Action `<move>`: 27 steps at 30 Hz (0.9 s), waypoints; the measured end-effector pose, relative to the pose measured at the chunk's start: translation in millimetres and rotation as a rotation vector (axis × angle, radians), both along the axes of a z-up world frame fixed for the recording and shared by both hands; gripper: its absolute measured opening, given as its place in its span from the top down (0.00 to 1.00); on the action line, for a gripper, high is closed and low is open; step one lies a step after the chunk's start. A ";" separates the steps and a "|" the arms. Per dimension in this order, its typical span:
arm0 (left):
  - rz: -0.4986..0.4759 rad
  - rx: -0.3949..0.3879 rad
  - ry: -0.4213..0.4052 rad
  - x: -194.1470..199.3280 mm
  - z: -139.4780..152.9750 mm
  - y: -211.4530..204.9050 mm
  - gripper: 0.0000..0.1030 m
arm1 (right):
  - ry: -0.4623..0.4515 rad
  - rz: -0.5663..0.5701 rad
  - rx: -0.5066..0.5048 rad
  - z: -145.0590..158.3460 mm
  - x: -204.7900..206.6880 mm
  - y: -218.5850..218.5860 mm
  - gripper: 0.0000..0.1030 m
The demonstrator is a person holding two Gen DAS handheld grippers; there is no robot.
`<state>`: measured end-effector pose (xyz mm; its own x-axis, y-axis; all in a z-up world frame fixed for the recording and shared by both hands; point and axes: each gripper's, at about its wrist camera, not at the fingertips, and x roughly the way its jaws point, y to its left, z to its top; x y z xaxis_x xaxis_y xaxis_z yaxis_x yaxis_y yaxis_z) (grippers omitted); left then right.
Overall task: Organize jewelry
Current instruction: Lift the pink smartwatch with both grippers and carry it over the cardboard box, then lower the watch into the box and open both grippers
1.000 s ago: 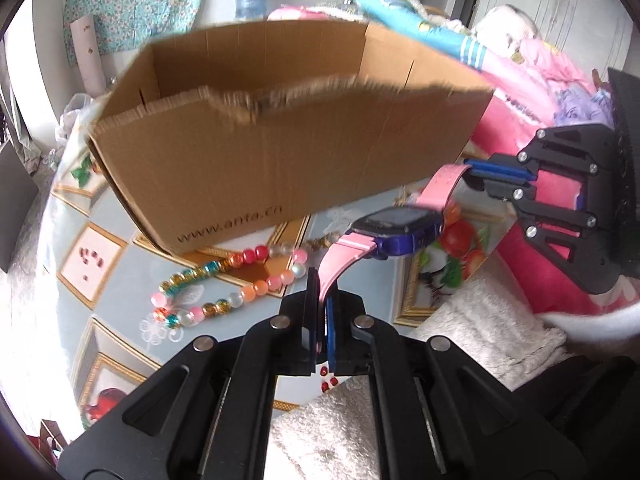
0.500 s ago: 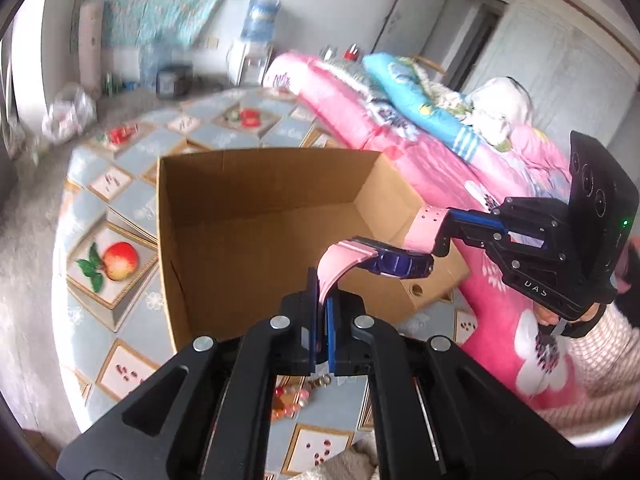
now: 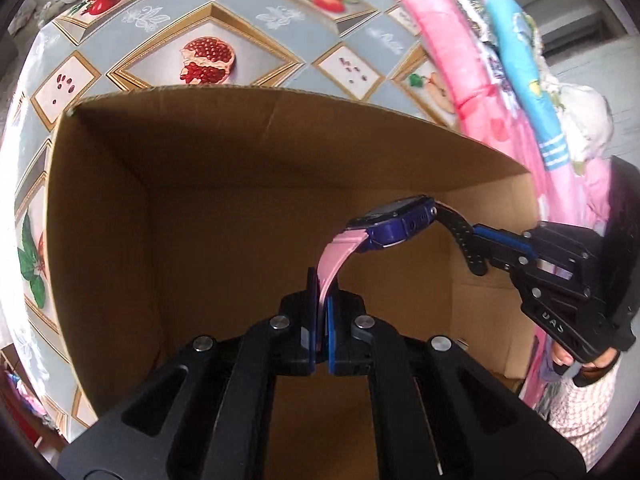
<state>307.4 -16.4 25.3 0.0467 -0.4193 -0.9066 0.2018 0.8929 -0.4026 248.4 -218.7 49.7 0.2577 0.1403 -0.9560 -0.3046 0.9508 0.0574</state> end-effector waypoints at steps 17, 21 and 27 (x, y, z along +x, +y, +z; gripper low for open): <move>0.012 0.175 -0.059 23.7 -7.5 -4.8 0.58 | 0.018 -0.005 0.000 -13.5 26.0 -2.0 0.96; 0.005 0.196 -0.142 22.0 5.1 -6.4 0.51 | 0.011 -0.013 0.008 -11.8 25.4 -2.4 0.96; -0.010 0.223 -0.198 19.3 6.3 -11.8 0.50 | 0.003 0.008 0.022 -12.6 23.8 10.0 0.96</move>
